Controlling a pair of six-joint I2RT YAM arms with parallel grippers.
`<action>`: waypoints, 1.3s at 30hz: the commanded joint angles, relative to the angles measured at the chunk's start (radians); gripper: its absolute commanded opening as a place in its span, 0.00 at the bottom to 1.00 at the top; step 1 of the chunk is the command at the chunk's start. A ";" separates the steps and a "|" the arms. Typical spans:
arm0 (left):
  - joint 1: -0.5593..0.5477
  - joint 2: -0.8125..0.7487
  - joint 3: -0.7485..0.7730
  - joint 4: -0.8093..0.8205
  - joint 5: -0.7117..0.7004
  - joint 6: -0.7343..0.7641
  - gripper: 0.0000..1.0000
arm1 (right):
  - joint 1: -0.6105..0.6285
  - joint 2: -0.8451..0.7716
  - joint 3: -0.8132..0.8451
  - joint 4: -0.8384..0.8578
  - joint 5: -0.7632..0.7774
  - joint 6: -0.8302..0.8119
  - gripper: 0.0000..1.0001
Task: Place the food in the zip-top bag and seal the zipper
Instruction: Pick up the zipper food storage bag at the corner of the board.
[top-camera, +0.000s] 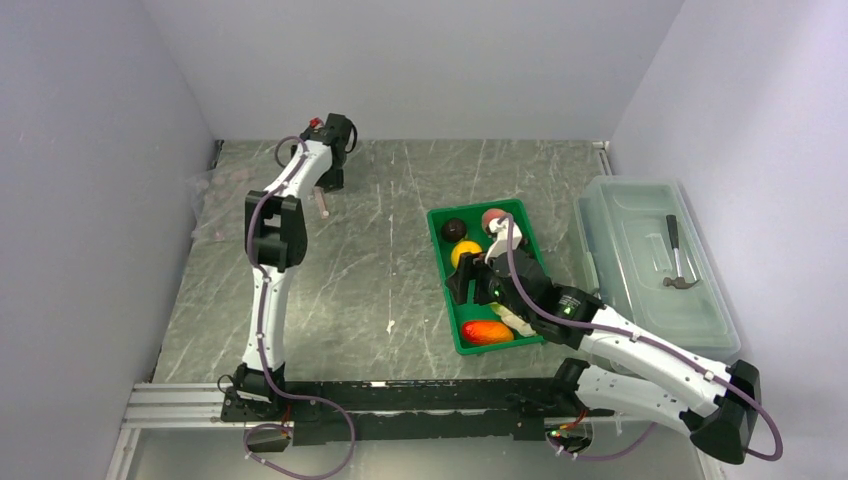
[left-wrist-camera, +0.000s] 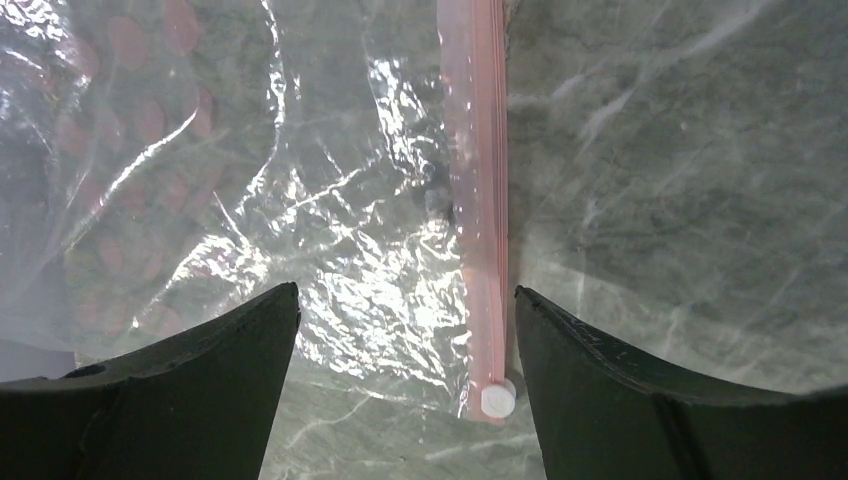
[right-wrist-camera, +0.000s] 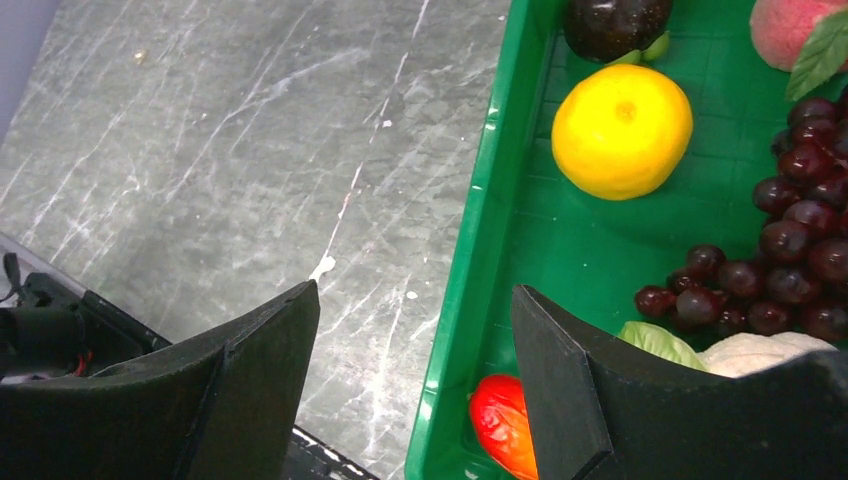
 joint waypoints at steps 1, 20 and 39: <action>0.009 0.040 0.107 -0.016 -0.077 0.000 0.83 | -0.002 -0.027 -0.004 0.067 -0.047 0.004 0.74; 0.011 0.137 0.191 0.060 -0.161 0.081 0.82 | -0.002 -0.049 -0.006 0.078 -0.072 -0.002 0.74; -0.003 0.125 0.161 0.094 -0.135 0.084 0.82 | -0.002 -0.029 -0.016 0.105 -0.084 -0.005 0.75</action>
